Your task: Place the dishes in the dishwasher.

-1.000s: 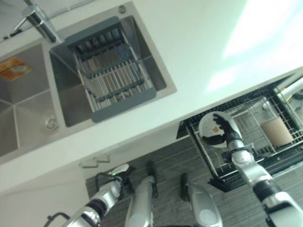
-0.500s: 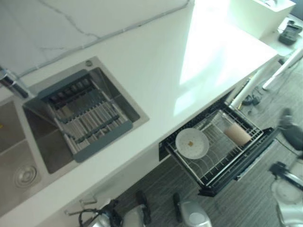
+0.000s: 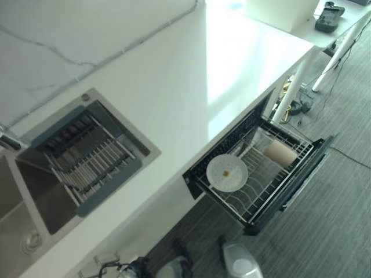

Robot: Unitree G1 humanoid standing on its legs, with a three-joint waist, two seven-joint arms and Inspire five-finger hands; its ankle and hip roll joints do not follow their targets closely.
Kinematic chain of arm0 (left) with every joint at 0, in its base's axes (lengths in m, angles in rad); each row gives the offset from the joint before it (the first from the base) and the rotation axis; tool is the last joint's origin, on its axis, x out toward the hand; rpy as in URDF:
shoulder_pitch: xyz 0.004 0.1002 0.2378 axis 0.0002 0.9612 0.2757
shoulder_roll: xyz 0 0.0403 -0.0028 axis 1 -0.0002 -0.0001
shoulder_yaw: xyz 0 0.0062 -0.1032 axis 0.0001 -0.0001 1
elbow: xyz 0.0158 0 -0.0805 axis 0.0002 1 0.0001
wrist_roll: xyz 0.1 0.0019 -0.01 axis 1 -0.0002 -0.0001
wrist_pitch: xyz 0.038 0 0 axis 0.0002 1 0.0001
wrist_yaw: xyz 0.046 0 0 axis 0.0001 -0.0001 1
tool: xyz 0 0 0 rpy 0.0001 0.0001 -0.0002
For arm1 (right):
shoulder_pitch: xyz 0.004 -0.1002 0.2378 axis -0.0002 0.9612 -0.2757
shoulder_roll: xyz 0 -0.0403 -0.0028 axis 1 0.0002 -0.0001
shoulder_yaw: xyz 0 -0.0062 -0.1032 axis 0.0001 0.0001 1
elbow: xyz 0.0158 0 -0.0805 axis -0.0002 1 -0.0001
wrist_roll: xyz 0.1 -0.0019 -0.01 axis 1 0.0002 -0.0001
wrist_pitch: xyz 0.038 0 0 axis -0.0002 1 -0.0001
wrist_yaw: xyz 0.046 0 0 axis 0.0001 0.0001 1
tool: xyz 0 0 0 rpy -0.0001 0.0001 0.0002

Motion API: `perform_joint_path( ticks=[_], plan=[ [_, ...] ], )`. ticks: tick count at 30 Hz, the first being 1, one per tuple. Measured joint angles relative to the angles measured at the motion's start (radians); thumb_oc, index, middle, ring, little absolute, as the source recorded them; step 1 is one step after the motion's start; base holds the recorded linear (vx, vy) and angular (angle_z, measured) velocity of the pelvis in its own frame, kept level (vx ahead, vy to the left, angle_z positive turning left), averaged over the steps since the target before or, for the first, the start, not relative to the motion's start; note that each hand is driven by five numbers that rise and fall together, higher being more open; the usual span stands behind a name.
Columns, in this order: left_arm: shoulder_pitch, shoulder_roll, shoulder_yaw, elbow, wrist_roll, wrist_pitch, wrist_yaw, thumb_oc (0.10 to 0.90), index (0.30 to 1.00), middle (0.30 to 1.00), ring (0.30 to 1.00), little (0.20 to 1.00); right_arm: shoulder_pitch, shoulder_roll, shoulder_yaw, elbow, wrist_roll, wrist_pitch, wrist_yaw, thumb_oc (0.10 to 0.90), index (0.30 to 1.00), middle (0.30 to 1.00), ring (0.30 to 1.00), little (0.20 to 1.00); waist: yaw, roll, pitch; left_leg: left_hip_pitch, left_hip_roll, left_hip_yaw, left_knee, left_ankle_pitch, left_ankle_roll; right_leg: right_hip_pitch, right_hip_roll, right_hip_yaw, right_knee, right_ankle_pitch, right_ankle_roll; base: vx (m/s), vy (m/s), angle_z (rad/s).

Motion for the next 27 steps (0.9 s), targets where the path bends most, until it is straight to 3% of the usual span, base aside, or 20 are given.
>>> perform_joint_path(
  ticks=[1, 4, 7, 8, 9, 13, 23, 27],
  plan=[
    [-0.005, -0.005, 0.007, -0.009, -0.04, 0.0, 0.001, 0.8, 0.9, 0.9, 0.9, 0.9, -0.037, 0.001, 0.054, -0.005, 0.003, 0.019, 0.054, 0.8, 0.9, 0.9, 0.9, 0.9, 0.003, 0.02, 0.01, -0.014, 0.001, -0.002, -0.001, 0.0, 0.0, -0.009, -0.002, -0.011, -0.006, 0.003, 0.0, -0.07, 0.009, 0.22],
    [-0.002, -0.01, 0.07, -0.03, -0.135, -0.021, 0.002, 0.8, 0.9, 0.9, 0.9, 0.9, -0.095, 0.009, 0.105, -0.015, 0.02, 0.035, 0.114, 0.8, 0.9, 0.9, 0.9, 0.9, 0.048, 0.042, 0.033, -0.027, 0.001, -0.01, 0.002, -0.001, 0.002, -0.014, 0.0, -0.043, 0.004, 0.011, -0.007, -0.09, -0.014, 0.27],
    [0.022, -0.002, 0.143, -0.101, -0.191, -0.081, -0.002, 0.8, 0.9, 0.9, 0.9, 0.9, -0.126, 0.0, 0.163, -0.065, 0.015, 0.048, 0.16, 0.8, 0.9, 0.9, 0.9, 0.9, 0.104, 0.043, 0.091, -0.035, -0.007, -0.032, 0.019, 0.01, 0.007, -0.031, -0.012, -0.069, 0.068, -0.019, -0.013, -0.06, -0.031, 0.34],
    [0.034, 0.004, 0.16, -0.145, -0.215, -0.105, -0.004, 0.8, 0.9, 0.9, 0.9, 0.9, -0.131, -0.024, 0.202, -0.097, 0.01, 0.047, 0.18, 0.8, 0.9, 0.9, 0.9, 0.9, 0.106, 0.027, 0.122, -0.051, -0.002, -0.043, 0.036, 0.037, 0.005, -0.052, -0.023, -0.071, 0.103, -0.042, -0.017, -0.04, -0.041, 0.34],
    [0.038, 0.007, 0.169, -0.15, -0.225, -0.11, -0.01, 0.8, 0.9, 0.9, 0.9, 0.9, -0.155, -0.048, 0.239, -0.131, -0.021, 0.048, 0.213, 0.8, 0.9, 0.9, 0.9, 0.9, 0.119, 0.045, 0.127, -0.068, -0.002, -0.049, 0.041, 0.046, 0.006, -0.063, -0.019, -0.085, 0.119, -0.045, -0.018, -0.04, -0.079, 0.24],
    [0.031, 0.011, 0.181, -0.157, -0.222, -0.141, -0.015, 0.8, 0.9, 0.9, 0.9, 0.9, -0.247, -0.07, 0.372, -0.122, -0.05, 0.056, 0.238, 0.8, 0.9, 0.9, 0.9, 0.9, 0.158, 0.038, 0.147, -0.084, 0.003, -0.069, 0.069, 0.048, -0.007, -0.071, -0.025, -0.107, 0.156, -0.066, -0.035, 0.03, -0.079, 0.2],
    [0.062, 0.011, 0.217, -0.158, -0.213, -0.136, -0.066, 0.8, 0.9, 0.9, 0.9, 0.9, -0.245, -0.151, 0.399, -0.184, -0.171, 0.1, 0.275, 0.8, 0.9, 0.9, 0.9, 0.9, 0.202, 0.061, 0.173, -0.12, 0.027, -0.133, 0.17, 0.027, -0.042, -0.047, -0.007, -0.157, 0.202, -0.105, -0.082, 0.12, -0.033, 0.1],
    [0.084, 0.012, 0.219, -0.155, -0.175, -0.139, -0.086, 0.8, 0.9, 0.9, 0.9, 0.9, -0.244, -0.208, 0.4, -0.244, -0.249, 0.098, 0.311, 0.8, 0.9, 0.9, 0.9, 0.9, 0.233, 0.054, 0.184, -0.125, 0.016, -0.142, 0.193, 0.023, -0.042, -0.054, -0.025, -0.164, 0.248, -0.128, -0.083, 0.15, 0.013, 0.1]
  ],
)
